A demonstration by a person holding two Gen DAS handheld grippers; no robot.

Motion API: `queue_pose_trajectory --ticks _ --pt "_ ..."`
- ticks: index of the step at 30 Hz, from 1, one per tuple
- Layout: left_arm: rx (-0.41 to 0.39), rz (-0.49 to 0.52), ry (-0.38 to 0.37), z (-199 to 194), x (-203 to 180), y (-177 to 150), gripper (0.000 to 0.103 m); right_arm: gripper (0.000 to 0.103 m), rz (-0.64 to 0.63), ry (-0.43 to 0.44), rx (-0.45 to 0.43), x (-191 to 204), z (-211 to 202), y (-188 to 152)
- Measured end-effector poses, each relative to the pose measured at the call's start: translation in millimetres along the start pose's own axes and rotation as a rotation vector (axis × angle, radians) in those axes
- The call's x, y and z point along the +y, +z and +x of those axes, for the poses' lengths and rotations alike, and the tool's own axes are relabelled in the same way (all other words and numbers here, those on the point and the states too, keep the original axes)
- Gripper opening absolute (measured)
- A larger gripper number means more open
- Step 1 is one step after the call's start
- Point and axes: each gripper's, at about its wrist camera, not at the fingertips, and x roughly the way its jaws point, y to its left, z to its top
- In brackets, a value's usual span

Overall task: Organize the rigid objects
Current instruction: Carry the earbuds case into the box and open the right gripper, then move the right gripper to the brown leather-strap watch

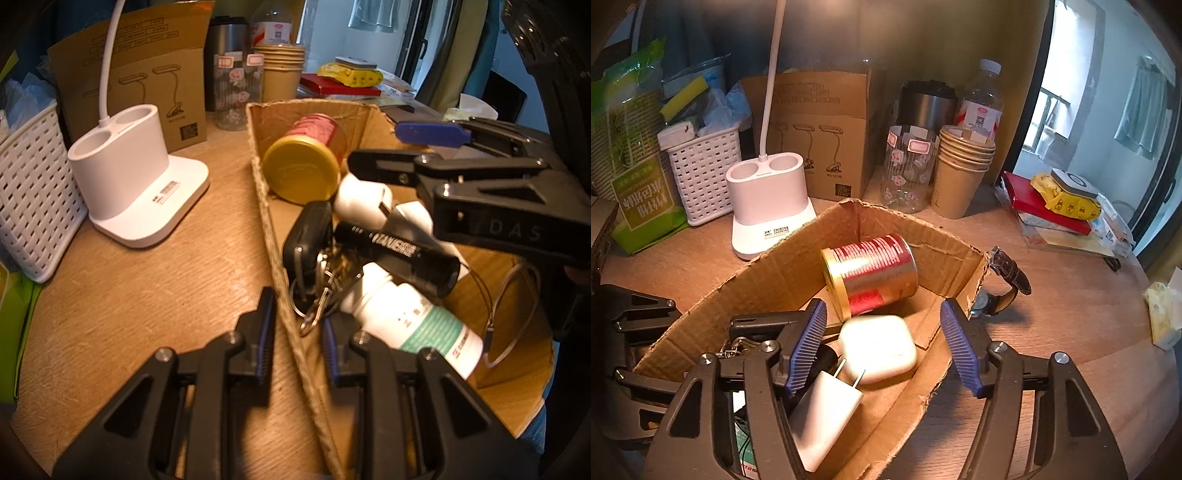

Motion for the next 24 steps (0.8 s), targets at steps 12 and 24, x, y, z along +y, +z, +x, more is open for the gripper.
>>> queue_pose_trajectory --ticks 12,24 --pt "0.001 0.000 0.000 0 0 0 0.025 0.068 0.004 0.006 -0.006 0 -3 -1" --pt "0.001 0.001 0.000 0 0 0 0.025 0.068 0.005 0.001 -0.023 -4 -15 -1"
